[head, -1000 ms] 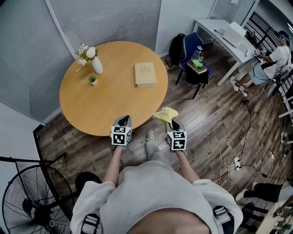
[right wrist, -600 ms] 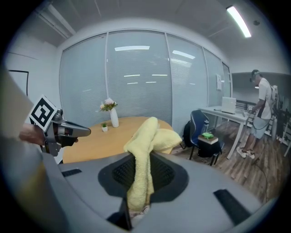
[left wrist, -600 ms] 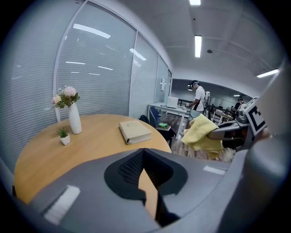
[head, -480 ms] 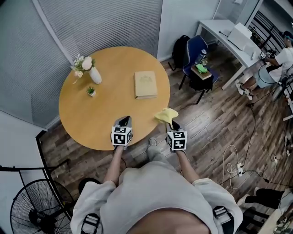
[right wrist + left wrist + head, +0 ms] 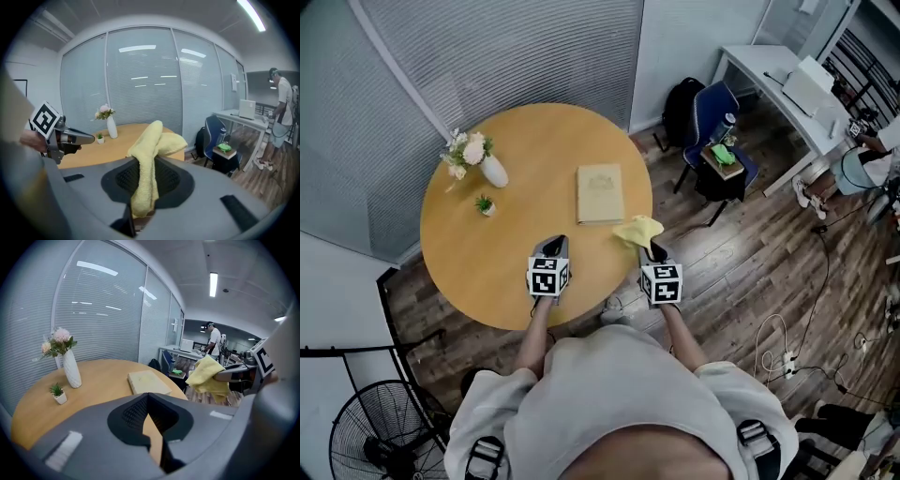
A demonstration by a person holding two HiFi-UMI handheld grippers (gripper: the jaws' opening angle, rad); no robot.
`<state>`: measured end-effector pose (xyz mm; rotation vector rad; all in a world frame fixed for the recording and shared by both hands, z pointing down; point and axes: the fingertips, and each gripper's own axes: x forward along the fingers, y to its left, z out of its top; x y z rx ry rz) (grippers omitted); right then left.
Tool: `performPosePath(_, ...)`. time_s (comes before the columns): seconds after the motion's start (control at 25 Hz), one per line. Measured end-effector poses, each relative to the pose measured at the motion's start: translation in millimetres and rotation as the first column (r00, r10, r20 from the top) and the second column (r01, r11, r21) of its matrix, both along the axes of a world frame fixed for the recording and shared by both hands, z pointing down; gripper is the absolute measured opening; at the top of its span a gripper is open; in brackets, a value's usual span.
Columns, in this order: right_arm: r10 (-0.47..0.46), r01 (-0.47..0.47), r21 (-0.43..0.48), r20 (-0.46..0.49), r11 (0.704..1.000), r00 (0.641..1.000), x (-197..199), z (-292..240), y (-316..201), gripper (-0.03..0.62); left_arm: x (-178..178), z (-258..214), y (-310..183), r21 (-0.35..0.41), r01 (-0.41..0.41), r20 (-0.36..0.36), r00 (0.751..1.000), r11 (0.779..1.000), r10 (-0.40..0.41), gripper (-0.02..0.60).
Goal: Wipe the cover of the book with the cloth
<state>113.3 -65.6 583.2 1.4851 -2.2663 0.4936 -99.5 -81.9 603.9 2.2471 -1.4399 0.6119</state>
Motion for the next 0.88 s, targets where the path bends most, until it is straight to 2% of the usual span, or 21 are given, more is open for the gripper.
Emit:
performPosePath(0.2,-0.024,0.025,-0.015,0.009,1.0,1.0,2,3,-38,0.067,-1,6,-29,-0.022,0.028,0.013,1.0,0.999,-0.028,0.009)
performPosePath(0.52,-0.07,0.071,-0.021,0.044,0.997,0.997,-5,1,-84,0.067,-14,-1,-65,-0.03,0.06,0.073,0.996,0.998,-0.058,0.009)
performPosePath(0.88,-0.086,0.09,-0.061,0.064,0.994,0.994,-22,14,-105,0.067,-33,3,-83,-0.046,0.081,0.102,0.992,0.996,-0.076,0.009)
